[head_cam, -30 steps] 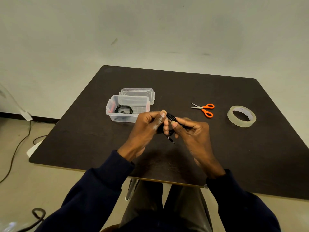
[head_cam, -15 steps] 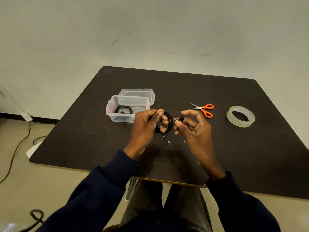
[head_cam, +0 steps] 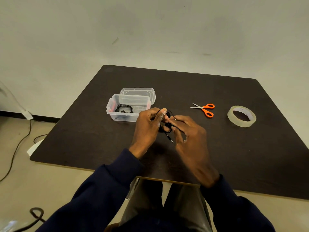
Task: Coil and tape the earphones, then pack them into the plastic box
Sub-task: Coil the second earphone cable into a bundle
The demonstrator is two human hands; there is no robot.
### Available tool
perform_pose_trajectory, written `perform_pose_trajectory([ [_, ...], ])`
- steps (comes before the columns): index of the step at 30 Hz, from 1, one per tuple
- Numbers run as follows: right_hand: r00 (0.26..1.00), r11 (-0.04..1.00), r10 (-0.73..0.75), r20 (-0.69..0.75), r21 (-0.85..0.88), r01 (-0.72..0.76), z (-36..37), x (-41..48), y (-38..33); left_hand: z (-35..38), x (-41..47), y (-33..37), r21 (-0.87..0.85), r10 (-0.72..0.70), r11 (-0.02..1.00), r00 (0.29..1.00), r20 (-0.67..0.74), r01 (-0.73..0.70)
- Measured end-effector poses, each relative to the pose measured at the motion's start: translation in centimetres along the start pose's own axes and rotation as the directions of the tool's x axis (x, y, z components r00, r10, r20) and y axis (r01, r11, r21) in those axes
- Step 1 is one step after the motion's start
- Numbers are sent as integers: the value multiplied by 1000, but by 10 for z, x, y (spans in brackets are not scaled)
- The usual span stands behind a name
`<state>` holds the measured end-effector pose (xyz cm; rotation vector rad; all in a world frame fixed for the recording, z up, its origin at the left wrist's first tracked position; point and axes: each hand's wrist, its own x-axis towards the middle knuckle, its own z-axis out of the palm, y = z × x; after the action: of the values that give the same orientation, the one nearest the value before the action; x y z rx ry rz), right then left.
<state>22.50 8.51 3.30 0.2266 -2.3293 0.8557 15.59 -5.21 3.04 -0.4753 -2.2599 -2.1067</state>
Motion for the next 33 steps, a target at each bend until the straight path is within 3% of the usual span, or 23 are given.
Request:
perform_pose_trajectory([
  [3,999,999,39,16,-30,-39,-1,-1,-2,1,-1,-1,0,-24,1000,1000,-6,24],
  [7,983,972,164,87,153,-176,-7,0,-5,0,0,-1,-29,-57,998,998,-9,57],
  [17,974,943,225,-31,257,-209,1,6,5,7,-2,2,-71,-51,996,998,31,53],
  [19,933,877,359,28,331,-347,0,11,7,8,-3,1,-69,-50,996,998,43,53],
  [22,790,662,573,217,446,-602,-1,19,14,8,-1,1,-95,-62,993,995,81,69],
  [27,674,269,527,518,650,-710,-8,23,13,9,0,5,-167,-134,973,977,164,162],
  [29,655,238,548,521,653,-719,-9,22,9,10,1,5,-189,-165,961,967,196,202],
  [33,693,378,555,460,602,-703,-5,19,11,7,1,3,-188,-179,955,950,256,230],
])
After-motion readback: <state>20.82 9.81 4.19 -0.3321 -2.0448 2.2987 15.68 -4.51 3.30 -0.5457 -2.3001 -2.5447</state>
